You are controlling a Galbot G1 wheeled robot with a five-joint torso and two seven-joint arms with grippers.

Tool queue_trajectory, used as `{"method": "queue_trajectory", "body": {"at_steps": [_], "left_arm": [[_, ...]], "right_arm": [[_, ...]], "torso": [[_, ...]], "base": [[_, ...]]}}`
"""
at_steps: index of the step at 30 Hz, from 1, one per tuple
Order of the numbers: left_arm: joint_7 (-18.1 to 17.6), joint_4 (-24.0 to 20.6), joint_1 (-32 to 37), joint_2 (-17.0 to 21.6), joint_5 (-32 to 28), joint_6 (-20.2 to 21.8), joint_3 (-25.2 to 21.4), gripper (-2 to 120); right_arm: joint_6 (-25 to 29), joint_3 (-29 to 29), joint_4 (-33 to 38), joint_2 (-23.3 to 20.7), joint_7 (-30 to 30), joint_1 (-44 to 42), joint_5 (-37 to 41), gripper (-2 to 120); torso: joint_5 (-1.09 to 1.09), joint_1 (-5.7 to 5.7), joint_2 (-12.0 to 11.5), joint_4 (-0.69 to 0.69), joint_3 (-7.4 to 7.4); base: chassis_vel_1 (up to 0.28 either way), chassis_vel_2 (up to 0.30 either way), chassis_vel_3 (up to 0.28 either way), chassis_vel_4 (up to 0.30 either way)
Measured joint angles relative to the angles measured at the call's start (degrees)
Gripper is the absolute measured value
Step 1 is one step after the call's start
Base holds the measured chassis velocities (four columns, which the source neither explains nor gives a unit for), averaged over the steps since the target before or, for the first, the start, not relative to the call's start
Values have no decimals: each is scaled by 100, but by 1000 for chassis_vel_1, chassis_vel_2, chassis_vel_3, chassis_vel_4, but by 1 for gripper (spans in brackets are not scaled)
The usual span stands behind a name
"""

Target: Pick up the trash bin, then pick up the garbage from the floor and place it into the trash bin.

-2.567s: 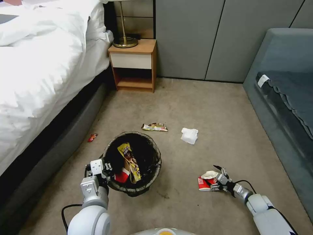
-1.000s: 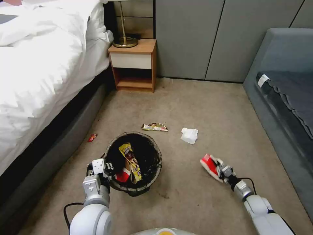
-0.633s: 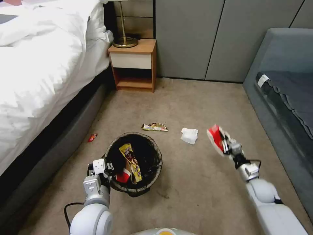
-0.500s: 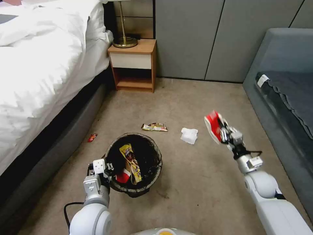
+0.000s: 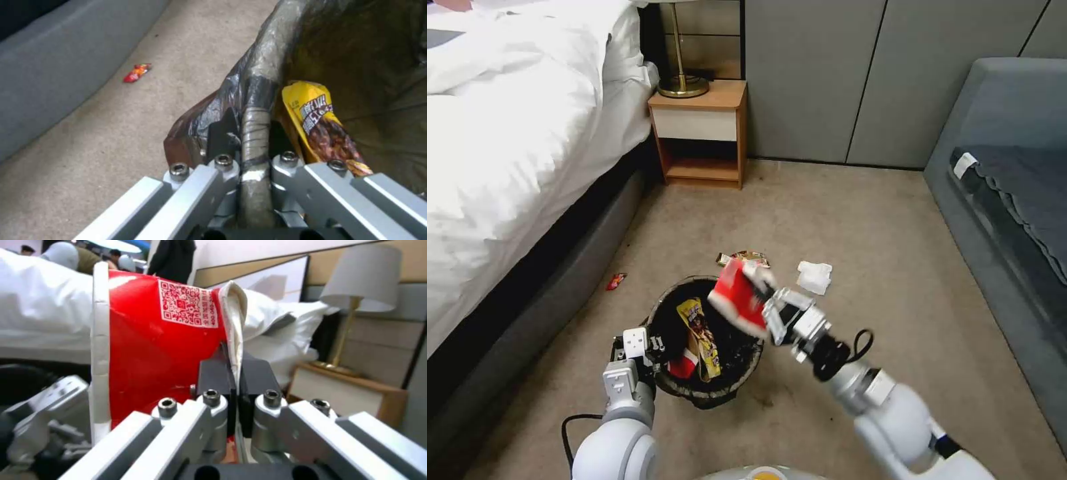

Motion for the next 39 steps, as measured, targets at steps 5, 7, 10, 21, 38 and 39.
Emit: {"method": "queue_trajectory", "body": {"at_steps": [5,7,10,21,38,39], "left_arm": [[13,0,51,48,58,-3,90,0],[20,-14,76,65,59,-3,121,0],[39,-61,123,81,72,-3,180,0],[47,-115,179,33,197,-25,365,0],[45,-204,143,26,232,-34,486,0],[45,-227,143,26,231,-29,495,0]], "right_arm": [[14,-229,-250,111,2,110,-83,0],[11,-276,-318,161,3,162,-96,0],[10,-347,-477,254,3,259,-110,0],[-56,-485,-1053,557,14,577,-116,0],[-54,-547,-1499,512,266,445,-408,28],[-48,-554,-1503,502,267,430,-417,32]], "torso": [[0,0,0,1,0],[0,0,0,1,0],[0,0,0,0,0],[0,0,0,0,0],[0,0,0,0,0],[0,0,0,0,0]], "base": [[0,0,0,0],[0,0,0,0],[0,0,0,0],[0,0,0,0],[0,0,0,0],[0,0,0,0]]}}
